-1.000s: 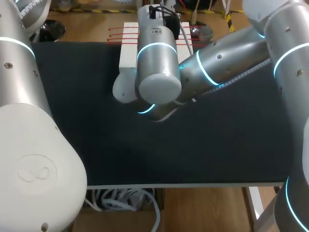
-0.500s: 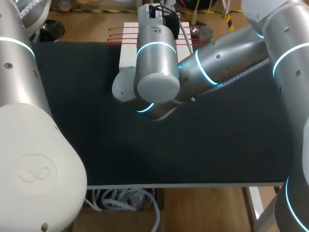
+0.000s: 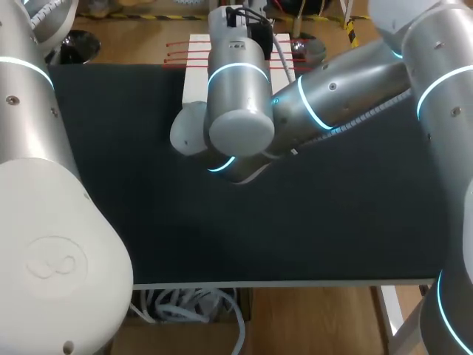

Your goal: Grab the tape and strap the tape.

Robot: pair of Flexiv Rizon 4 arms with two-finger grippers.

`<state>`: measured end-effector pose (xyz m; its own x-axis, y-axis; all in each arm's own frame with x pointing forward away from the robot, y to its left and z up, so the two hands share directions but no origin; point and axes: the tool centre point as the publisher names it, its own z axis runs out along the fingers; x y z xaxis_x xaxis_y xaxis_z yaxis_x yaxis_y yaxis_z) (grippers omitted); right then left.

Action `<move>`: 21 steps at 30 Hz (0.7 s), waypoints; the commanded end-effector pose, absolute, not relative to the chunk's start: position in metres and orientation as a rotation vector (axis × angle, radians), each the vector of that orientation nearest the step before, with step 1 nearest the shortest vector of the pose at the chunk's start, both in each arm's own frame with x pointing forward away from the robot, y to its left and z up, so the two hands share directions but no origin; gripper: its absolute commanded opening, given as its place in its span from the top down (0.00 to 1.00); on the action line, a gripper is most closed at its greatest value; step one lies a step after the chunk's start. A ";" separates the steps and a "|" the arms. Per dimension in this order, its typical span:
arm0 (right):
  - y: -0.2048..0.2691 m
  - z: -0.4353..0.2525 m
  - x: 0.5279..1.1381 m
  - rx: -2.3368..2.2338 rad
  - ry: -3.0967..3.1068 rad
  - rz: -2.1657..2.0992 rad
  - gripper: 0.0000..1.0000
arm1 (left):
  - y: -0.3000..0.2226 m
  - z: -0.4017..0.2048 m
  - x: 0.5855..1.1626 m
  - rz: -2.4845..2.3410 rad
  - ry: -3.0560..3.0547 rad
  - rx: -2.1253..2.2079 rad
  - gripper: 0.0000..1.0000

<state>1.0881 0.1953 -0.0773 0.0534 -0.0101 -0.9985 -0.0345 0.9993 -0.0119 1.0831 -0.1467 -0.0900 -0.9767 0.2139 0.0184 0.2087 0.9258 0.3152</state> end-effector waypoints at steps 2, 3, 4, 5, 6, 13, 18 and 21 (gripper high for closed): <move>0.198 -0.076 1.089 -0.040 1.524 0.017 1.00 | -0.147 -0.089 1.083 0.503 3.067 0.339 1.00; 0.198 -0.076 1.089 -0.041 1.524 0.018 1.00 | -0.147 -0.089 1.083 0.503 3.067 0.339 1.00; 0.199 -0.076 1.089 -0.044 1.525 0.020 1.00 | -0.147 -0.089 1.083 0.503 3.067 0.339 1.00; 0.200 -0.076 1.089 -0.045 1.525 0.020 1.00 | -0.147 -0.089 1.083 0.503 3.067 0.339 1.00; 0.200 -0.076 1.089 -0.046 1.526 0.020 1.00 | -0.147 -0.089 1.083 0.503 3.067 0.339 1.00; 0.204 -0.076 1.088 -0.054 1.525 0.025 1.00 | -0.147 -0.089 1.083 0.503 3.067 0.339 1.00; 0.205 -0.076 1.088 -0.060 1.528 0.024 1.00 | -0.147 -0.089 1.083 0.503 3.067 0.339 1.00; 0.206 -0.076 1.088 -0.061 1.529 0.024 1.00 | -0.147 -0.089 1.083 0.503 3.067 0.339 1.00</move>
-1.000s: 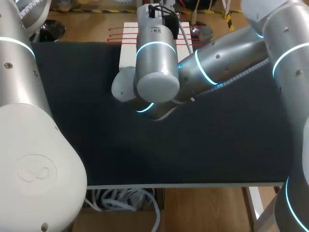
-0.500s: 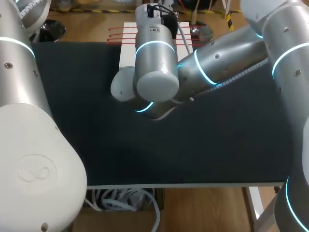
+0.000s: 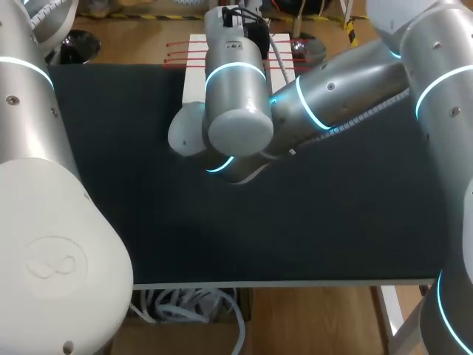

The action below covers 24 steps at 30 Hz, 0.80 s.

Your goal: Grab the tape and strap the tape.

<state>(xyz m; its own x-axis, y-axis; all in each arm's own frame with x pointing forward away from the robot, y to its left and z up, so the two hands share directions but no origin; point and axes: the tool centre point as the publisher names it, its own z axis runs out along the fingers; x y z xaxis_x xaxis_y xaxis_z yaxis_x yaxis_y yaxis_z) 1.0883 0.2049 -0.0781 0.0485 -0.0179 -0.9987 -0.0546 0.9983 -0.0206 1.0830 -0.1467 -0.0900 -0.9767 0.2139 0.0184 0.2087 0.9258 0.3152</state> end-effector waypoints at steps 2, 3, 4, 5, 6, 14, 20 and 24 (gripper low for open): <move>0.207 -0.076 1.088 -0.061 1.529 0.023 1.00 | -0.147 -0.089 1.083 0.503 3.067 0.339 1.00; 0.207 -0.076 1.088 -0.062 1.529 0.023 1.00 | -0.147 -0.089 1.083 0.503 3.067 0.339 1.00; 0.207 -0.076 1.088 -0.062 1.529 0.022 1.00 | -0.147 -0.089 1.083 0.503 3.067 0.339 1.00; 0.208 -0.076 1.088 -0.062 1.529 0.022 1.00 | -0.147 -0.089 1.083 0.503 3.067 0.339 1.00; 0.208 -0.076 1.088 -0.063 1.530 0.021 1.00 | -0.147 -0.089 1.083 0.503 3.067 0.339 1.00; 0.212 -0.074 1.091 -0.070 1.524 0.019 1.00 | -0.147 -0.089 1.083 0.503 3.067 0.339 1.00; 0.215 -0.072 1.093 -0.082 1.522 0.020 1.00 | -0.147 -0.089 1.083 0.503 3.067 0.339 1.00; 0.217 -0.071 1.093 -0.088 1.521 0.021 1.00 | -0.147 -0.089 1.083 0.503 3.067 0.339 1.00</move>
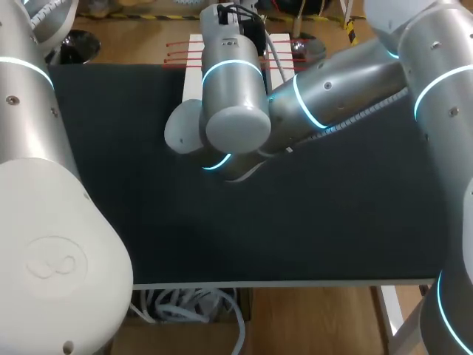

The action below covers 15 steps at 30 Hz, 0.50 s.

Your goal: Grab the tape and strap the tape.

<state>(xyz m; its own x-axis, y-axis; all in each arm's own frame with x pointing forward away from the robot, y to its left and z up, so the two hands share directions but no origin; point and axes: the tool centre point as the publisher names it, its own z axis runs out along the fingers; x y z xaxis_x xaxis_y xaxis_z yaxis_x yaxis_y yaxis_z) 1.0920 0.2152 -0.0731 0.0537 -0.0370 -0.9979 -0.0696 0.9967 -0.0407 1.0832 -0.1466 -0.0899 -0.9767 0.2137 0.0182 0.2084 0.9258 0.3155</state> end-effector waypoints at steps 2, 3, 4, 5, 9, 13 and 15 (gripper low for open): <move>0.218 -0.071 1.093 -0.091 1.523 0.022 1.00 | -0.147 -0.089 1.083 0.503 3.067 0.339 1.00; 0.219 -0.071 1.093 -0.093 1.523 0.022 1.00 | -0.147 -0.089 1.083 0.503 3.067 0.339 1.00; 0.219 -0.072 1.093 -0.094 1.524 0.023 1.00 | -0.147 -0.089 1.083 0.503 3.067 0.339 1.00; 0.219 -0.072 1.093 -0.095 1.524 0.023 1.00 | -0.147 -0.089 1.083 0.503 3.067 0.339 1.00; 0.221 -0.072 1.092 -0.099 1.527 0.027 1.00 | -0.147 -0.089 1.083 0.503 3.067 0.339 1.00; 0.222 -0.073 1.091 -0.102 1.530 0.030 1.00 | -0.147 -0.089 1.083 0.503 3.067 0.339 1.00; 0.222 -0.074 1.090 -0.103 1.531 0.031 1.00 | -0.147 -0.089 1.083 0.503 3.067 0.339 1.00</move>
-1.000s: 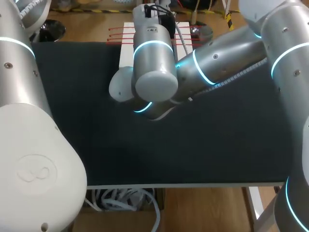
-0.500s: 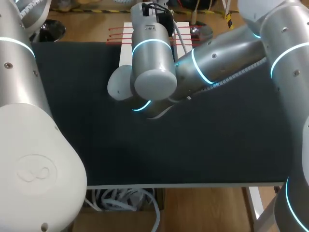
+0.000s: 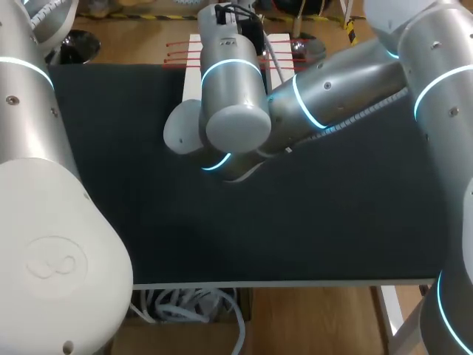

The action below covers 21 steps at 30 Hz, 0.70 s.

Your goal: Grab the tape and strap the tape.

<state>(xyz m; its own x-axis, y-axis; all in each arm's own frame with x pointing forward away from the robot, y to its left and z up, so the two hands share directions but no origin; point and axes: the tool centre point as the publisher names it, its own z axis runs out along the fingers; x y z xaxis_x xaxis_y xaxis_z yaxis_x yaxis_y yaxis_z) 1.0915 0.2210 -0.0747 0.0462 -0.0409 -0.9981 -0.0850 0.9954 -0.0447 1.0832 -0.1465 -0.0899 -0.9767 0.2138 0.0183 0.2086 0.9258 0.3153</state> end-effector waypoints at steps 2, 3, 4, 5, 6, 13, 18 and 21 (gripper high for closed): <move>0.223 -0.074 1.089 -0.104 1.532 0.031 1.00 | -0.147 -0.089 1.083 0.503 3.067 0.339 1.00; 0.223 -0.074 1.089 -0.104 1.533 0.032 1.00 | -0.147 -0.089 1.083 0.503 3.067 0.339 1.00; 0.223 -0.074 1.088 -0.105 1.535 0.032 1.00 | -0.147 -0.089 1.083 0.503 3.067 0.339 1.00; 0.222 -0.075 1.088 -0.105 1.536 0.031 1.00 | -0.147 -0.089 1.083 0.503 3.067 0.339 1.00; 0.222 -0.075 1.088 -0.105 1.537 0.031 1.00 | -0.147 -0.089 1.083 0.503 3.067 0.339 1.00; 0.221 -0.077 1.084 -0.105 1.545 0.029 1.00 | -0.147 -0.089 1.083 0.503 3.067 0.339 1.00; 0.220 -0.080 1.082 -0.109 1.555 0.025 1.00 | -0.147 -0.089 1.083 0.503 3.067 0.339 1.00; 0.219 -0.080 1.081 -0.108 1.557 0.022 1.00 | -0.147 -0.089 1.083 0.503 3.067 0.339 1.00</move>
<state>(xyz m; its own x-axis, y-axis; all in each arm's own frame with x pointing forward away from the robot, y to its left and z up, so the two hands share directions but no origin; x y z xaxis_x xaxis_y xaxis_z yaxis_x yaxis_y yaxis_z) 1.0832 0.2197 -0.0822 0.0214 -0.0508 -0.9985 -0.0814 0.9953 -0.0524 1.0830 -0.1467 -0.0900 -0.9767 0.2140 0.0186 0.2089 0.9257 0.3152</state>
